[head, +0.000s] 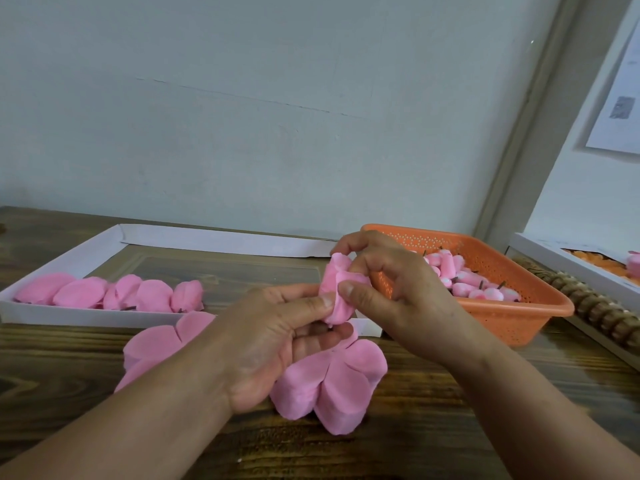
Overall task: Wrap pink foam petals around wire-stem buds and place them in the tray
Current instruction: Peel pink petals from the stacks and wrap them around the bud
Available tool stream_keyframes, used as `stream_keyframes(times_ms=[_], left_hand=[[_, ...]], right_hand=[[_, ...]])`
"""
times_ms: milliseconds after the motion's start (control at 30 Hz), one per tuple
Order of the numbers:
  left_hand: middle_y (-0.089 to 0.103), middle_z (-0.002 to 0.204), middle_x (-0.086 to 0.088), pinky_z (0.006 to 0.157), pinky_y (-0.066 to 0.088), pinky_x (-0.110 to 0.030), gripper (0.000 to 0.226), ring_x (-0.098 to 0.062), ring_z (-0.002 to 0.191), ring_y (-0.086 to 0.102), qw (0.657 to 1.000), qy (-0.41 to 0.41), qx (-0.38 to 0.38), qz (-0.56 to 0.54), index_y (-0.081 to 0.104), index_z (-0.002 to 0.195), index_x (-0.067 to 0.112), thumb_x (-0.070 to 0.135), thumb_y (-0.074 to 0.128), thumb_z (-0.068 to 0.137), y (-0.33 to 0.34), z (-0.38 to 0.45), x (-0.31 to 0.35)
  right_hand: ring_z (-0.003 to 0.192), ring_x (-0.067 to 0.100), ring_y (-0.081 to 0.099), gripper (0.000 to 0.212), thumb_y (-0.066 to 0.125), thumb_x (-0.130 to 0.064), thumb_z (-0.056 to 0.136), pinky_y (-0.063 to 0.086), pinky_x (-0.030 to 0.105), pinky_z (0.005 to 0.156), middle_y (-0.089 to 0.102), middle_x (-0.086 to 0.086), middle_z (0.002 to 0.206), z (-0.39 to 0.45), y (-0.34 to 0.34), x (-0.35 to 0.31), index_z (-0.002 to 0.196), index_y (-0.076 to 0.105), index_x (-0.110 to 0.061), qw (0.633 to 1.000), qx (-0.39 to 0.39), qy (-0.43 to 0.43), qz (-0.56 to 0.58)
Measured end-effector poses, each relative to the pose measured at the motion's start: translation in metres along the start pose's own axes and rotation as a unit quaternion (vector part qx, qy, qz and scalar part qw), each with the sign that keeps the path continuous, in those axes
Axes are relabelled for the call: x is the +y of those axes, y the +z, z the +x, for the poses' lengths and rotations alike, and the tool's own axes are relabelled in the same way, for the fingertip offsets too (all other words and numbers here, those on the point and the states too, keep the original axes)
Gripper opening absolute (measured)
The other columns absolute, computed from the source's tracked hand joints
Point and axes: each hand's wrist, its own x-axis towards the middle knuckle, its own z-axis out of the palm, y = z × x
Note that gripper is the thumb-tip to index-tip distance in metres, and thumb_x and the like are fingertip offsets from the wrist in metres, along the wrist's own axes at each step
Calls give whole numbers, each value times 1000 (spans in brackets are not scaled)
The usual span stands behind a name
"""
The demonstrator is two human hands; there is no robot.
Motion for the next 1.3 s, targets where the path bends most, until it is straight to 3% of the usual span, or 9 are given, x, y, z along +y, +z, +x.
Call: stream_keyframes(times_ms=[200,367,500,667,733,833,933,1067,1300], left_hand=[[71,89,-16,67,56,-22,44,-22,80,71,1000,19,-5,15,72,91,-7,25,74,61,2,-3,2],[74,87,-12,66,55,-19,28,-15,75,71,998,32,15,48,75,87,-1,15,71,64,3,-1,-2],[71,77,-13,58,54,-18,22,-15,67,70,1000,13,-4,6,76,76,1,17,69,63,4,-3,2],[71,73,-11,54,53,-17,18,-14,64,70,999,-18,-28,-31,77,71,3,16,66,65,3,-4,6],[71,72,-10,54,53,-17,17,-13,63,69,999,-21,-34,-28,77,69,5,16,66,65,3,-5,7],[71,72,-9,55,53,-17,16,-13,64,70,999,-23,-42,-25,77,68,5,17,67,64,3,-5,7],[71,75,-12,57,54,-18,20,-15,66,70,998,-26,-42,-28,77,76,2,16,68,65,2,-5,6],[71,77,-12,57,55,-18,23,-15,67,70,998,-29,-52,-29,77,78,2,17,68,65,2,-4,5],[72,83,-14,59,55,-19,26,-16,69,71,997,-32,-52,-41,77,84,1,17,68,66,-1,-3,7]], right_hand=[[107,16,52,16,63,-3,86,39,27,91,56,-4,110,-1,-3,1,71,57,-6,1000,9,8,12],[105,11,52,15,63,-16,82,36,21,90,56,-8,110,0,2,6,73,58,-5,1000,7,4,11],[109,14,54,17,69,-17,73,39,33,99,57,-1,112,-2,-11,11,80,61,-4,990,-43,-2,134],[117,21,52,18,72,-3,66,38,43,103,55,7,123,-1,-20,13,81,64,0,984,-121,-7,133],[115,21,53,15,74,-5,67,39,43,102,56,7,120,-1,-19,12,77,63,-6,982,-111,-13,150],[112,20,55,25,74,-20,69,42,36,100,58,5,115,-2,-17,9,78,62,0,982,-85,-18,170],[112,16,56,20,69,-15,75,41,38,100,60,3,115,-1,-16,12,78,65,4,986,-72,2,150],[109,13,58,13,61,-13,79,42,31,97,62,1,112,0,-13,12,71,66,-4,985,-59,17,159],[98,12,59,24,55,-15,82,45,30,89,64,1,103,2,-6,11,75,60,7,994,-19,8,104]])
